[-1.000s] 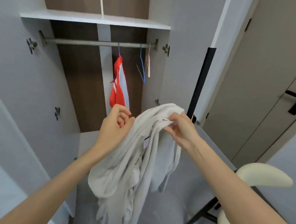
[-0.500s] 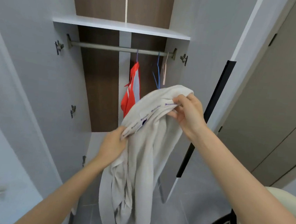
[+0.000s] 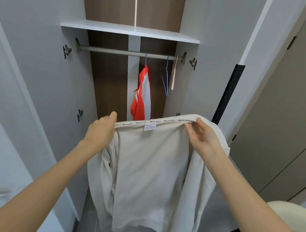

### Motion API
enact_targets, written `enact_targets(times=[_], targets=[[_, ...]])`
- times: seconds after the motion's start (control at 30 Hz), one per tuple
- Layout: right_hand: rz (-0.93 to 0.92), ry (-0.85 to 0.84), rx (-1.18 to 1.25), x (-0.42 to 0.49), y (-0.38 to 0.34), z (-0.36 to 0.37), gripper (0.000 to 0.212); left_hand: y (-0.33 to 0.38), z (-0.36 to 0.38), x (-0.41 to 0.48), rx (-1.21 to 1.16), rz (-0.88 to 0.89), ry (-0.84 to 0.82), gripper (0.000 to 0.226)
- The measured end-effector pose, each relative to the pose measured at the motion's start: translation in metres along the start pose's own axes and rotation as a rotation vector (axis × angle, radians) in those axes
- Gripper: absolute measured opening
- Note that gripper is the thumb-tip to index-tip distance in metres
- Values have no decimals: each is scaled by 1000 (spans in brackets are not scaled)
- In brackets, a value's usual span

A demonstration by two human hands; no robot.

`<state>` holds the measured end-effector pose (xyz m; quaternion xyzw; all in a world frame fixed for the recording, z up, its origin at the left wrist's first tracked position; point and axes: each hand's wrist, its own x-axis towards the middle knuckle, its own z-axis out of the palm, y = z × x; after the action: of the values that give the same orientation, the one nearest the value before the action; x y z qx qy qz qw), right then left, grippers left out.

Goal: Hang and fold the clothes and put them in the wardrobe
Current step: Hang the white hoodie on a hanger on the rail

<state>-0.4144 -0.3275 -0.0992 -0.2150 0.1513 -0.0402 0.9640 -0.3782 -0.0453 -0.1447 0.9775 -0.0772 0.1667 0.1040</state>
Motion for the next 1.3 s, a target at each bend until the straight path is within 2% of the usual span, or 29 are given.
enact_targets(times=[0.1, 0.13, 0.2, 0.27, 0.4, 0.47, 0.53, 0.6, 0.63, 0.7, 0.77, 0.8, 0.87, 0.93, 1.03, 1.1, 1.2, 1.23, 1.3], targets=[[4, 17, 40, 0, -11, -3, 8, -3, 8, -2, -404, 55, -405, 19], [10, 33, 49, 2, -16, -6, 9, 0, 11, -7, -514, 67, -493, 23], [15, 68, 63, 6, -24, -14, 11, 4, 14, -16, -663, 75, -548, 26], [31, 94, 85, 10, -32, -26, 20, 7, 15, -15, -638, 102, -522, 24], [18, 110, 54, 20, -43, -40, 35, 13, 15, -5, -298, 260, -412, 21], [9, 108, 9, 22, -48, -41, 34, 19, 19, -4, -199, 280, -391, 15], [6, 111, -5, 25, -54, -41, 33, 24, 19, -5, -283, 197, -390, 8], [26, 119, -3, 27, -60, -43, 26, 29, 17, -7, -442, 105, -400, 21], [36, 133, -3, 28, -62, -44, 22, 30, 16, -7, -435, 98, -390, 23], [49, 163, 8, 31, -64, -46, 22, 35, 13, -9, -231, 134, -327, 22], [66, 173, 33, 35, -64, -49, 19, 41, 15, -16, 7, 175, -190, 32], [83, 168, 48, 38, -64, -50, 11, 44, 17, -19, 10, 191, -135, 38], [130, 163, 70, 41, -62, -52, 16, 47, 21, -25, -203, 171, -131, 44], [171, 154, 61, 46, -58, -53, 22, 45, 21, -30, -449, 96, -169, 40], [224, 114, 54, 51, -48, -53, 14, 31, 18, -36, -610, -16, -148, 33], [235, 82, 62, 55, -40, -50, 10, 19, 18, -37, -411, 1, -131, 27], [240, 16, 50, 60, -26, -39, 11, 11, 25, -34, 122, 48, -36, 26], [243, 5, 36, 63, -21, -34, 11, 9, 28, -32, 227, 7, 4, 29], [239, 5, 15, 72, -14, -26, 12, 0, 32, -23, 289, -156, -60, 34]])
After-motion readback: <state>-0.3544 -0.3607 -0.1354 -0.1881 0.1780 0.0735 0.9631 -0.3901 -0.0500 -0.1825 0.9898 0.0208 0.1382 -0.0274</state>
